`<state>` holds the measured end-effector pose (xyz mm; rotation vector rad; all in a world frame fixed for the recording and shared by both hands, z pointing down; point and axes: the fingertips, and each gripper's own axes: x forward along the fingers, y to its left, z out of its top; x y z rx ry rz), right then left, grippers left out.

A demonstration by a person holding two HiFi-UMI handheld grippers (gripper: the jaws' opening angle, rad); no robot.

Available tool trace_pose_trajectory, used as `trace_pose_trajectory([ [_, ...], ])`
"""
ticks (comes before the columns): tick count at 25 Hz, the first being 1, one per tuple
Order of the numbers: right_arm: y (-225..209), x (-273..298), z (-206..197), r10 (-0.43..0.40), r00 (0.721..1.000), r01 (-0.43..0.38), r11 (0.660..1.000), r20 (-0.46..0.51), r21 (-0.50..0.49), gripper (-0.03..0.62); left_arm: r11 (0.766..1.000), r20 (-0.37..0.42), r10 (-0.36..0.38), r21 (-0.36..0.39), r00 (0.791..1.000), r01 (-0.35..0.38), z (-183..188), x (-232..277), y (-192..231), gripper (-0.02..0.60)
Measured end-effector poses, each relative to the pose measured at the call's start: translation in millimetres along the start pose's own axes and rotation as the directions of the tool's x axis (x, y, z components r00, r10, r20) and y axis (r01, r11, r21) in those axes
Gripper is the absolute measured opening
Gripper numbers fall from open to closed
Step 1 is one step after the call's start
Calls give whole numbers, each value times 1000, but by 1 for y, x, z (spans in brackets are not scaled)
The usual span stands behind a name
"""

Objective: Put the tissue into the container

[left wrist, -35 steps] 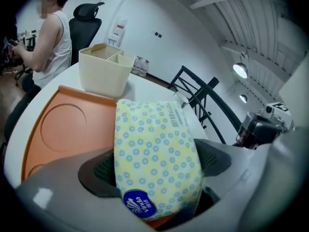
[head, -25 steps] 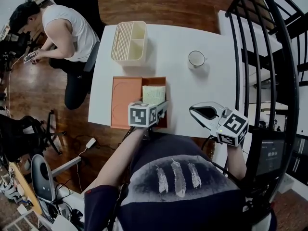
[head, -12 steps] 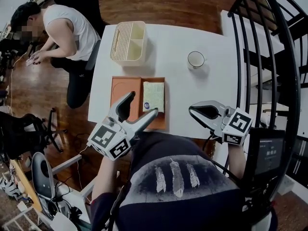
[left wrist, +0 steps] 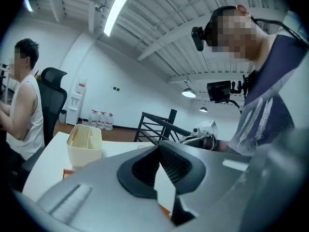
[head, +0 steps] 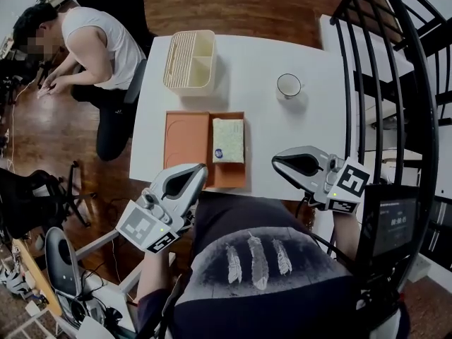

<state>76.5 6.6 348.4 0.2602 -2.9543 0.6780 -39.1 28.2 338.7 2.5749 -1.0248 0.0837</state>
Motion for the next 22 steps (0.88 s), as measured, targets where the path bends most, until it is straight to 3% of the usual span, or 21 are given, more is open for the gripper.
trace_pose_trajectory([
  [2,-1,2,-23,-36,999,36,999,-40,-13,3,1000,-15,-14,3,1000,14,-10,-8,2,14],
  [10,3,20,-7,-56,998,56,998,-7,-20,3,991,27,-128,-29,991,129,5,1,5,14],
  [14,3,29,0,-85,996,85,996,-9,-24,3,989,11,-145,18,989,145,16,6,15,14],
  [18,1,42,1,-121,993,121,993,8,-3,3,990,28,-136,-27,990,136,28,-1,43,14],
  [22,15,82,6,-133,991,132,990,-10,-44,3,992,39,-122,-32,992,123,34,-31,75,14],
])
